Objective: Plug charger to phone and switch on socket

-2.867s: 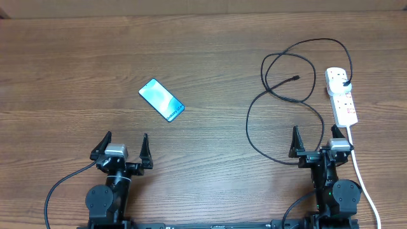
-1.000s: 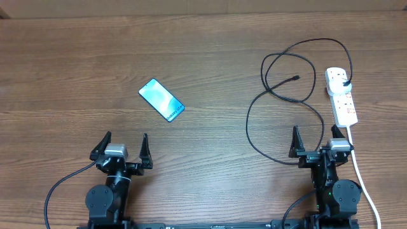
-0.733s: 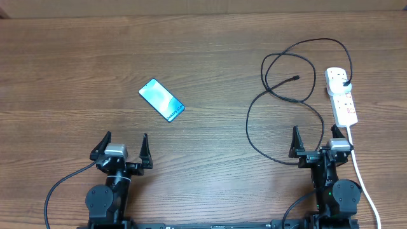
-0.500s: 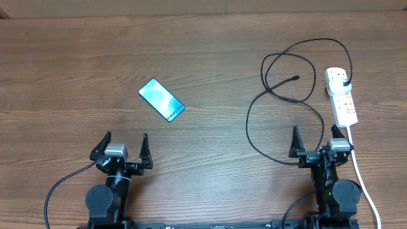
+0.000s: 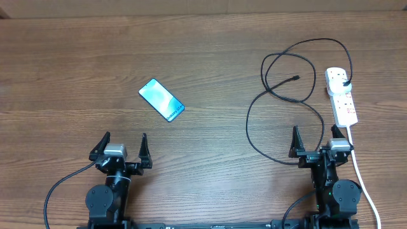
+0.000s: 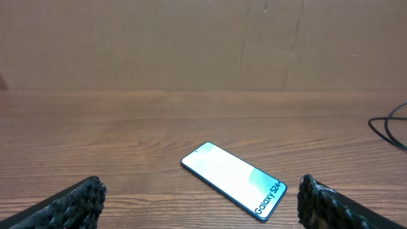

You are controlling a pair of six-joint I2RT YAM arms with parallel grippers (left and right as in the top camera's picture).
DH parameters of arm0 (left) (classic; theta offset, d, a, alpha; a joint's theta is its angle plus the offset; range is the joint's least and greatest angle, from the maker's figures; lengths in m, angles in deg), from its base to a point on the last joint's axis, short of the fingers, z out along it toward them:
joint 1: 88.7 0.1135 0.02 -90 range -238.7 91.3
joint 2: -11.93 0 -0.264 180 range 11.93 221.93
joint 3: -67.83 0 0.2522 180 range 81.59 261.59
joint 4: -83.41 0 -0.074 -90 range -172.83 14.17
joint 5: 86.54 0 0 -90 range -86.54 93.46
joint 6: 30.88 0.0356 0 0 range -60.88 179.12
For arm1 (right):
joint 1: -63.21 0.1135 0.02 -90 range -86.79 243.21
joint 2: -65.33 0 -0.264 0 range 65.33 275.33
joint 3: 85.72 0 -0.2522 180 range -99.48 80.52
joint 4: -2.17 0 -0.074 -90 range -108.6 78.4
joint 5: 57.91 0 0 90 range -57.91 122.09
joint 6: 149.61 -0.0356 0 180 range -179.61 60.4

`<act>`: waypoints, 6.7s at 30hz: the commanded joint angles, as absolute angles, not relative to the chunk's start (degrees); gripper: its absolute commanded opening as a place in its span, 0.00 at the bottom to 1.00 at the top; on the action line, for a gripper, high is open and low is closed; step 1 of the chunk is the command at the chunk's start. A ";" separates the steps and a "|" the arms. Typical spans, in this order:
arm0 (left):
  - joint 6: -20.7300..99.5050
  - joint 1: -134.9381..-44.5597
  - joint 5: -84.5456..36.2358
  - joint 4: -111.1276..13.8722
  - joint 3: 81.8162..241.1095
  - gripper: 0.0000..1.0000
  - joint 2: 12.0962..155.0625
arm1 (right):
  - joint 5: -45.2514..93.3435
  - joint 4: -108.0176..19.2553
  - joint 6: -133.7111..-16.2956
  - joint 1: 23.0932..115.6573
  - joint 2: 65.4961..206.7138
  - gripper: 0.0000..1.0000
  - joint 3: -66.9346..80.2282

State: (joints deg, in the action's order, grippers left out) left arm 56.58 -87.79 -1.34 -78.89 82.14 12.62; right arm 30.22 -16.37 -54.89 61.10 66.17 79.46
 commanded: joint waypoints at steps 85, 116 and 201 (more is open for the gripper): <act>45.87 -87.25 -23.15 -57.40 146.38 1.00 68.01 | 30.94 -16.28 -54.63 61.23 65.50 1.00 80.10; 19.31 -97.34 2.20 -27.11 164.17 1.00 89.95 | 30.94 -16.28 -54.63 61.23 65.50 1.00 80.10; 10.63 -98.09 2.53 -23.59 178.95 1.00 141.97 | 30.94 -16.28 -54.63 61.23 65.50 1.00 80.08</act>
State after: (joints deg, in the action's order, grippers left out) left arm 11.09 -98.35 1.68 -22.91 182.01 140.79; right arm 30.24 -16.39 -54.89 61.10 66.06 79.46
